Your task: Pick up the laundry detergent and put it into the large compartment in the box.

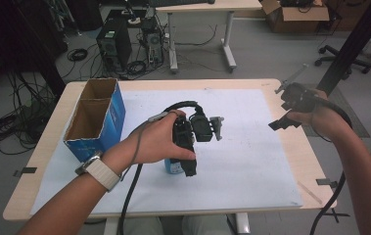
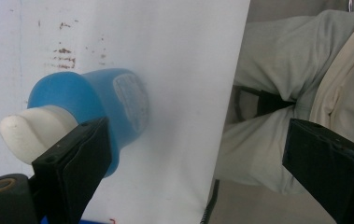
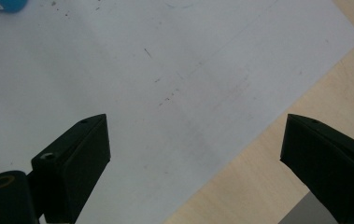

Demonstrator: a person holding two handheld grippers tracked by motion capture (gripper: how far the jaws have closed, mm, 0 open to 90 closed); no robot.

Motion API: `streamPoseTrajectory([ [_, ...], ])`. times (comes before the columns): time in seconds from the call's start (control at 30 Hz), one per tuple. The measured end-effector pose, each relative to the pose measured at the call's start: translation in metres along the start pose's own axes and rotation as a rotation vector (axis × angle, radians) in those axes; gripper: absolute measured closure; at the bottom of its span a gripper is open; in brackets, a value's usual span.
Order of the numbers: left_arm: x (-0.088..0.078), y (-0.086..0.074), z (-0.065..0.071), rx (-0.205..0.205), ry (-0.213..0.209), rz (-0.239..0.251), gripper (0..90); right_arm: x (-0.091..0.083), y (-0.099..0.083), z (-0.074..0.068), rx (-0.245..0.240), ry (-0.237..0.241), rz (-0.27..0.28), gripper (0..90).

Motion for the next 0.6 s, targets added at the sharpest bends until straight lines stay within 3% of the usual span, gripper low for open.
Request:
streamPoseTrajectory([
  [0.6,-0.011,0.000,0.001,-0.032,0.026,0.008,7.7,0.001,0.004,0.000,-0.010,-0.001,0.004,8.1],
])
Point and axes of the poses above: each handheld gripper's, and its own axes: x roughly forward along the jaws, y roughly out of its top, z roughly to its right, the point moved 1 cm from there along x, roughly forward along the jaws, and after that the axes turned 7 degrees about y, right-handed, at the moved point
